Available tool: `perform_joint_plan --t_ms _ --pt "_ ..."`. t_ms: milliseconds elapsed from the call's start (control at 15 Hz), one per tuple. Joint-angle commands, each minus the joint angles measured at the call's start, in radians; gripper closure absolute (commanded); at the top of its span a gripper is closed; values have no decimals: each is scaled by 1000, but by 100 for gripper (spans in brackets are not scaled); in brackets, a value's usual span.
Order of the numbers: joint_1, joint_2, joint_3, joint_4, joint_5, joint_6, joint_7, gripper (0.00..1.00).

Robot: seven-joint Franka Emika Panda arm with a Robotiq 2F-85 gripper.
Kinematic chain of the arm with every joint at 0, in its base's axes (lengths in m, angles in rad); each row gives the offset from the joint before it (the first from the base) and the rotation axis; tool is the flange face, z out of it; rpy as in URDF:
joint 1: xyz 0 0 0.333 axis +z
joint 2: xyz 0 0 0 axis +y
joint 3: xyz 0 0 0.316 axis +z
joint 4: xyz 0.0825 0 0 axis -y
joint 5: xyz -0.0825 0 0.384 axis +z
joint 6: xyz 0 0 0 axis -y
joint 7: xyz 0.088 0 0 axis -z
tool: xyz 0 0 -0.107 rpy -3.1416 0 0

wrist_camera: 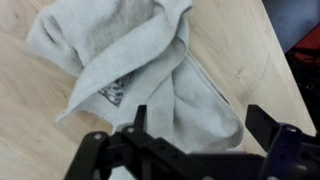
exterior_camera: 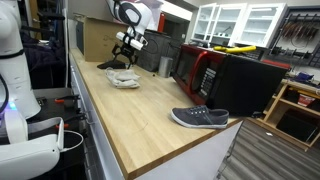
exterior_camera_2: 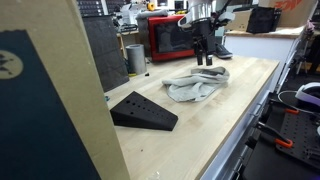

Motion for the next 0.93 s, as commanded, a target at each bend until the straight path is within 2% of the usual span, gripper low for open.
perform_joint_plan --t_ms 0,467,867 --pt "26 119 33 122 48 17 193 0" --pt "40 306 80 270 20 160 448 0" --pt "17 408 73 354 -3 262 571 0"
